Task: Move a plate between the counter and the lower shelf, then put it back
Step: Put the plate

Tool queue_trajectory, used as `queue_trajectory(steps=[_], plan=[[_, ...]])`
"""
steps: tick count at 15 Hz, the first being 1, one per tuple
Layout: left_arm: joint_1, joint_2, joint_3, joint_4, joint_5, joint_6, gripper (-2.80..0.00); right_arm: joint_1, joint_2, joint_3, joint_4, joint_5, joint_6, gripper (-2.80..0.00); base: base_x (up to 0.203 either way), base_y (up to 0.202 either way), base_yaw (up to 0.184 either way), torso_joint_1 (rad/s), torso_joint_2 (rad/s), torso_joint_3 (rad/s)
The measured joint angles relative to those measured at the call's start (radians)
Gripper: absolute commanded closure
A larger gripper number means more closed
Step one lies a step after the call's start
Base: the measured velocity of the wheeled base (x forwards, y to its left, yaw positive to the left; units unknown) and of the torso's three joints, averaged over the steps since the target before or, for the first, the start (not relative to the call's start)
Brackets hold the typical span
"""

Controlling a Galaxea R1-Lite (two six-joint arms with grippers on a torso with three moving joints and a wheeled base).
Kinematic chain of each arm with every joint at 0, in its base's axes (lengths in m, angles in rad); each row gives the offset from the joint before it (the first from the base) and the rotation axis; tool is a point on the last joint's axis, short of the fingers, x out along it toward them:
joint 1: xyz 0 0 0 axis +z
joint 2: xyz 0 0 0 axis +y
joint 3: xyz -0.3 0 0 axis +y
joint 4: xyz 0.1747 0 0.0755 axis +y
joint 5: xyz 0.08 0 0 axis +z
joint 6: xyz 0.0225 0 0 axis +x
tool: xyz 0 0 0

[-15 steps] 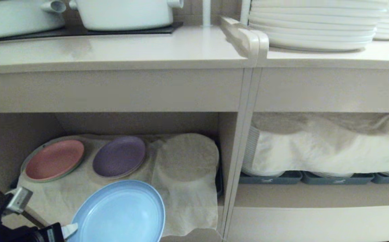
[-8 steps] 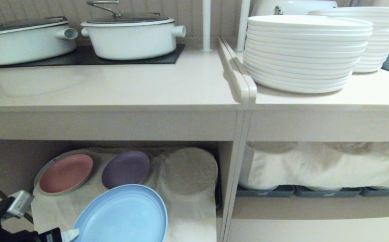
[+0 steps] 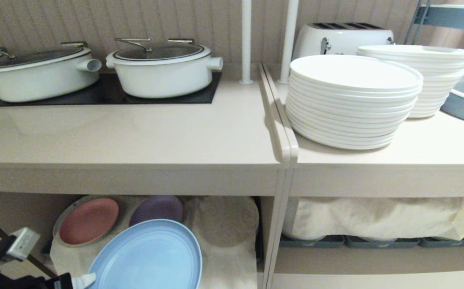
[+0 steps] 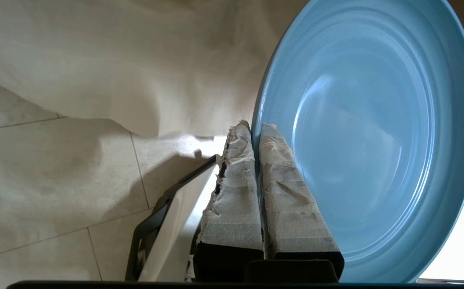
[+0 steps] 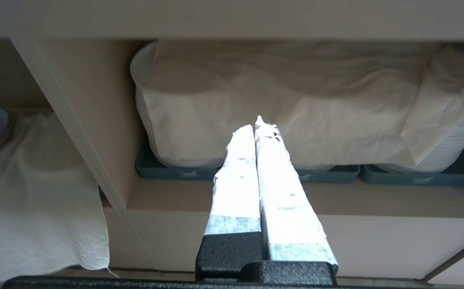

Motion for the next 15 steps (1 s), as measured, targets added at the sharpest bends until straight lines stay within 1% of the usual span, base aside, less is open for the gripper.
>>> queue_trajectory(steps=[11, 15], plan=[[0.0, -0.013, -0.001, 0.001, 0.001, -0.001, 0.0, 0.0, 0.0, 0.0, 0.0, 0.0, 0.0, 0.0, 0.0, 0.0, 0.0, 0.255, -0.55, -0.293], [0.0, -0.034, -0.004, 0.049, -0.001, 0.0, 0.0, 0.0, 0.0, 0.0, 0.0, 0.0, 0.0, 0.0, 0.0, 0.0, 0.0, 0.266, -0.55, -0.288]])
